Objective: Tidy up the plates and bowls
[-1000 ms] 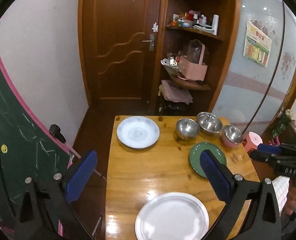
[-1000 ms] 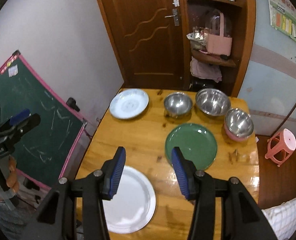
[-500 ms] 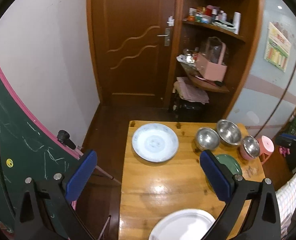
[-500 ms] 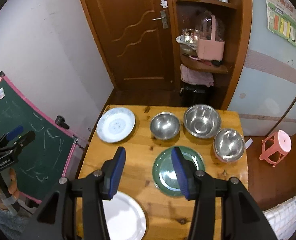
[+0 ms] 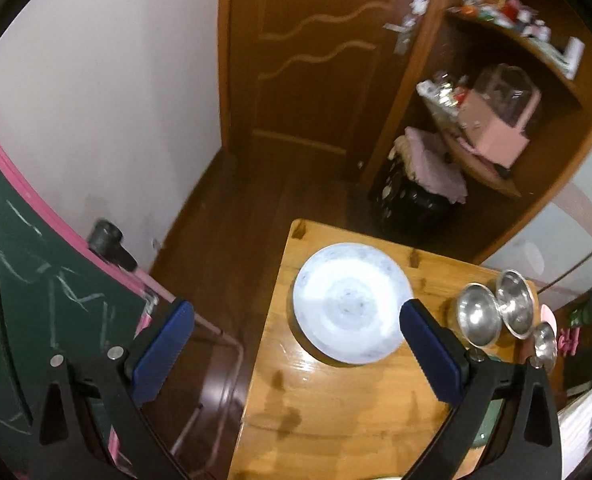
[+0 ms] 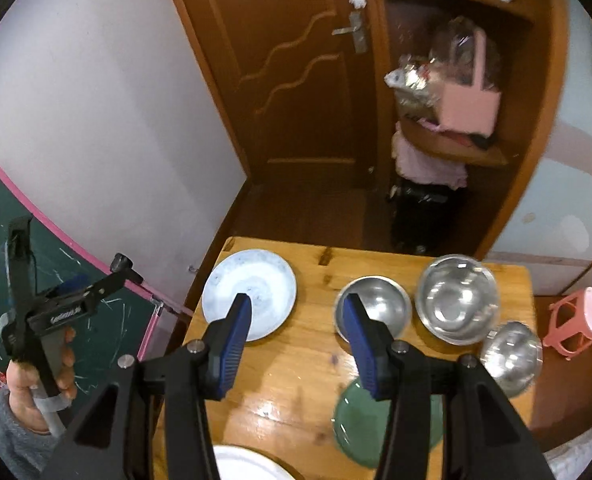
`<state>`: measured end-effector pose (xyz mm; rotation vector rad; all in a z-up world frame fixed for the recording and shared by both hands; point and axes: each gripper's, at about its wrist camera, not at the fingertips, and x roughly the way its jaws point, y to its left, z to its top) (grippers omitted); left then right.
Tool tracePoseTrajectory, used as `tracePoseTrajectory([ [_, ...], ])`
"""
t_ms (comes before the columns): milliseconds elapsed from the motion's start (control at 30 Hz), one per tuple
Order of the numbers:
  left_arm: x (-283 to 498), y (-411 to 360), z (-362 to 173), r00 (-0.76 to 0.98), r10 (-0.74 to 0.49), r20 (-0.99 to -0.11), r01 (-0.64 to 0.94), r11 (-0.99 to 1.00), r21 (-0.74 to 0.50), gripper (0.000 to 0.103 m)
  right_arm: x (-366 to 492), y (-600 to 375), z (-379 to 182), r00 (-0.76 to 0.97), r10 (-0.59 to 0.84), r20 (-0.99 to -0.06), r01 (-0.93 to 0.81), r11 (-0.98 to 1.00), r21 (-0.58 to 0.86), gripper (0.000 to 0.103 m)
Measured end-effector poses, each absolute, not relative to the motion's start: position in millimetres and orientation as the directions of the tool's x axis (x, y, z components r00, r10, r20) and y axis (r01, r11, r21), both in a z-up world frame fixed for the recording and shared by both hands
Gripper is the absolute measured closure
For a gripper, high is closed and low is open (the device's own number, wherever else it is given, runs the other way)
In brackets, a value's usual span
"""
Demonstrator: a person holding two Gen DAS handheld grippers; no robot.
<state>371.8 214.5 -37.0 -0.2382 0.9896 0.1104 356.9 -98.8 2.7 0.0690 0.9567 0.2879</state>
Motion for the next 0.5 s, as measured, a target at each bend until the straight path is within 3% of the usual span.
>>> tracePoseTrajectory([
  [400,441.1,219.8,-159.1,0.424,-0.151,-0.893,-0.195,0.948,-0.252,0.009,443.7,-46.4,-128.1,0.32,0.298,-0.899,-0.22,0.947,0.235,0.055],
  [500,453.6,212.0,-179.5,0.4,-0.156,-0.903,-0.175,0.954,-0.243,0.016,457.8,-35.9,-155.8,0.272,0.308,-0.912,-0.206,0.944,0.257,0.055],
])
